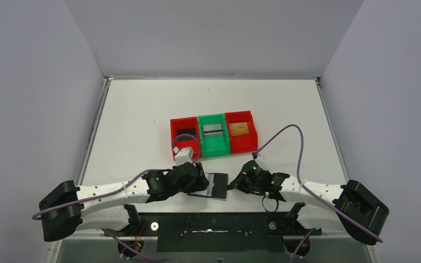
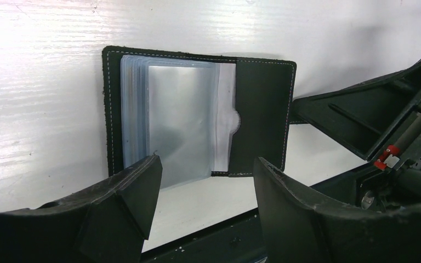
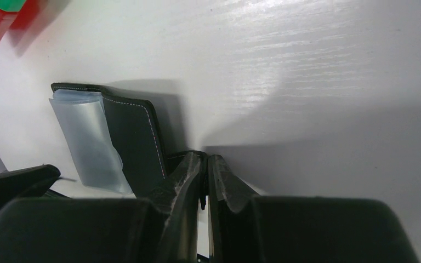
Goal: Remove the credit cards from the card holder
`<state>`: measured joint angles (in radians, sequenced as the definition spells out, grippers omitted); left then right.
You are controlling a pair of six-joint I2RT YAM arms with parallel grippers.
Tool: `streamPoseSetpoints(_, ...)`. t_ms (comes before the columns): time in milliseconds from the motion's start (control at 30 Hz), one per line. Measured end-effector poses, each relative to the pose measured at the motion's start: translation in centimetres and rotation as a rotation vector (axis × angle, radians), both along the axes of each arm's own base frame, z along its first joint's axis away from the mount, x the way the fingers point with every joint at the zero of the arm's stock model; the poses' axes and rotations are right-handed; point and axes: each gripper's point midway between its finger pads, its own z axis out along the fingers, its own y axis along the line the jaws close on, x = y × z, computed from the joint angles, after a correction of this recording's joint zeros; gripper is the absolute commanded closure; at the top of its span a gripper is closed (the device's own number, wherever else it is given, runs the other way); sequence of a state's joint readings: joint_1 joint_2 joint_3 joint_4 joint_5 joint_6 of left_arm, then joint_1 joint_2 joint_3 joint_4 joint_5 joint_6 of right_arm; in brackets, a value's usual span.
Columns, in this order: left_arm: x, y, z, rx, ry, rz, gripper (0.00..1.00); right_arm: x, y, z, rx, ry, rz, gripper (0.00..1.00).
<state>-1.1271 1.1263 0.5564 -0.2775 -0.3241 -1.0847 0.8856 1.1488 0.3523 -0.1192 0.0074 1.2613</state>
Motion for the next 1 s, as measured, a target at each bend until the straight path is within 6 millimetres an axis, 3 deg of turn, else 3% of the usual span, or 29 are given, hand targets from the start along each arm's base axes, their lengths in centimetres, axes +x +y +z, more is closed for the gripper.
streamPoseSetpoints(400,0.4,1.0,-2.9,0.093,0.054,0.03,0.36,0.3,0.4,0.0,0.016,-0.001,-0.025,0.96)
streamPoseSetpoints(1000,0.3,0.7,-2.4,0.07,0.051,0.022,0.37,0.6,0.6,0.0,0.013,0.001,-0.03,0.95)
